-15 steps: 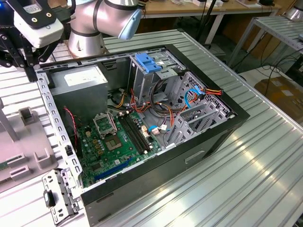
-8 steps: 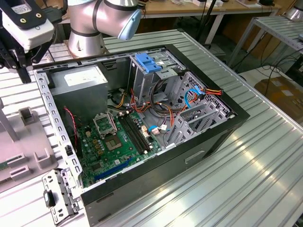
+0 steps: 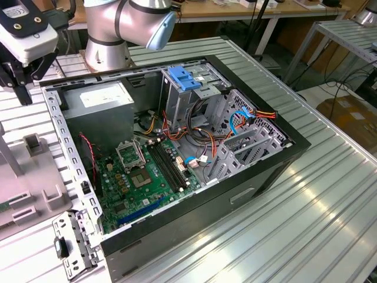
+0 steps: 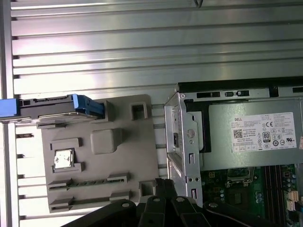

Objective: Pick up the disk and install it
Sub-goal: 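Reach for the disk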

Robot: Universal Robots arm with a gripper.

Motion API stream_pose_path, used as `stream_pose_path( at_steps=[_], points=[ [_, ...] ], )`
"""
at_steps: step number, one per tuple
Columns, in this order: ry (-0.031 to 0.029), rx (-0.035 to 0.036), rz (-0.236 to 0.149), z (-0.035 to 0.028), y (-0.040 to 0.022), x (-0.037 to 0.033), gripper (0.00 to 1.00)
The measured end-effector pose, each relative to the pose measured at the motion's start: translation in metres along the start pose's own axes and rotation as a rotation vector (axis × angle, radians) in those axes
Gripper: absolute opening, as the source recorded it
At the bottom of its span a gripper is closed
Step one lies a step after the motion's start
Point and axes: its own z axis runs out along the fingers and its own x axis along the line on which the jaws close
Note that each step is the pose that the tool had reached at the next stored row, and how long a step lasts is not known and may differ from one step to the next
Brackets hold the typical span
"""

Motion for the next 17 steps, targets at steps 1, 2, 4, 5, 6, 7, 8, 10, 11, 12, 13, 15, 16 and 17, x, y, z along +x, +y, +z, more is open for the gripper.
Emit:
stream_pose_path(
  at_steps=[1, 2, 4, 5, 6, 7, 8, 10, 11, 12, 13, 15, 16, 17],
  points=[
    [0.0000, 0.0001, 0.000, -0.0001, -0.0001, 0.0010, 0.11],
    [0.0001, 0.0001, 0.000, -0.0001, -0.0002, 0.0026, 0.11],
    [0.0001, 0.0001, 0.000, -0.0002, -0.0004, 0.0054, 0.11],
    [0.0001, 0.0001, 0.000, -0.0002, -0.0005, 0.0064, 0.11],
    [0.0001, 0.0001, 0.000, -0.0002, -0.0006, 0.0077, 0.11],
    [0.0000, 0.0000, 0.000, -0.0002, -0.0007, 0.0089, 0.11],
    [0.0001, 0.0001, 0.000, -0.0003, -0.0007, 0.0097, 0.11],
    [0.0001, 0.0001, 0.000, -0.0004, -0.0010, 0.0128, 0.11],
    [0.0001, 0.0000, 0.000, -0.0004, -0.0011, 0.0143, 0.11],
    [0.0000, 0.0000, 0.000, -0.0004, -0.0011, 0.0152, 0.11],
    [0.0001, 0.0001, 0.000, -0.0004, -0.0012, 0.0160, 0.11],
    [0.0001, 0.0001, 0.000, -0.0005, -0.0014, 0.0182, 0.11],
    [0.0001, 0.0001, 0.000, -0.0005, -0.0015, 0.0195, 0.11],
    [0.0001, 0.0001, 0.000, -0.0005, -0.0016, 0.0207, 0.11]
  ],
)
